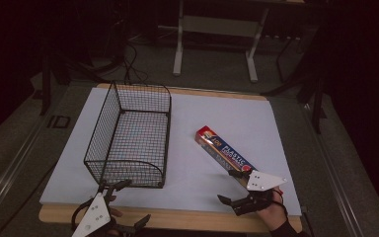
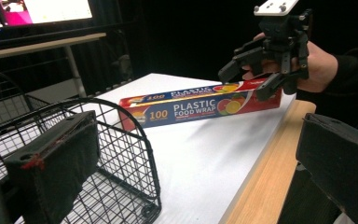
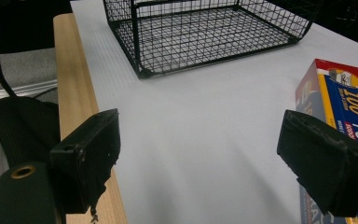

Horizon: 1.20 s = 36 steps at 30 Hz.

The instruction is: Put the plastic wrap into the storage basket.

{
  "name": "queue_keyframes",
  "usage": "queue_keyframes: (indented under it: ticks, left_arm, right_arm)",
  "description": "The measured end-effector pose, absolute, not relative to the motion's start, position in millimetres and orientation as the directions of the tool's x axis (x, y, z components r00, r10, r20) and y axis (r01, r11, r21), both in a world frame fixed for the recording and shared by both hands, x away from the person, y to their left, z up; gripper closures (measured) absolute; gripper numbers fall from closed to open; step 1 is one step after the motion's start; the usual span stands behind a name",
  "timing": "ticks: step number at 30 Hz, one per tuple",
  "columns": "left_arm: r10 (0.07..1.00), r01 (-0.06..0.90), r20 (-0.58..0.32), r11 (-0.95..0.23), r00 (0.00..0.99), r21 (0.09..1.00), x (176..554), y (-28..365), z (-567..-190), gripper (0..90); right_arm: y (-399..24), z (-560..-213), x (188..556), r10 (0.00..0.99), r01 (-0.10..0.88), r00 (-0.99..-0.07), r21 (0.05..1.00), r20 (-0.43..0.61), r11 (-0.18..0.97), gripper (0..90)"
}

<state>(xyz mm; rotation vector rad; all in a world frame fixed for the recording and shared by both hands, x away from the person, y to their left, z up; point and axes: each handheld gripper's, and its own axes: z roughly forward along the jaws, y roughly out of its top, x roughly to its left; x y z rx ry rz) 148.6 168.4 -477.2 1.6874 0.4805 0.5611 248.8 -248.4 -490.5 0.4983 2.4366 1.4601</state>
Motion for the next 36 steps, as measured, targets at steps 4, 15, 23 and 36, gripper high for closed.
queue_keyframes:
  ticks: [4, 15, 23, 36]
  left_arm:
    - [0.598, 0.005, 0.109, -0.186, 0.794, 0.983, 148, 168, -477, 0.2]
    - [0.602, 0.007, 0.110, -0.188, 0.791, 0.982, 148, 168, -477, 0.2]
    - [0.603, 0.005, 0.113, -0.190, 0.790, 0.982, 148, 168, -477, 0.1]
    - [0.605, 0.005, 0.117, -0.196, 0.787, 0.981, 148, 167, -476, 0.2]
  right_arm:
    - [-248, -490, 248, 0.406, 0.138, -0.912, 0.887, -0.060, 0.441, 14.7]
    - [-248, -487, 248, 0.415, 0.108, -0.904, 0.879, -0.108, 0.465, 15.8]
    - [-258, -481, 253, 0.493, 0.152, -0.861, 0.860, -0.127, 0.487, 13.5]
    - [-285, -484, 271, 0.638, 0.276, -0.758, 0.817, -0.139, 0.506, 13.6]
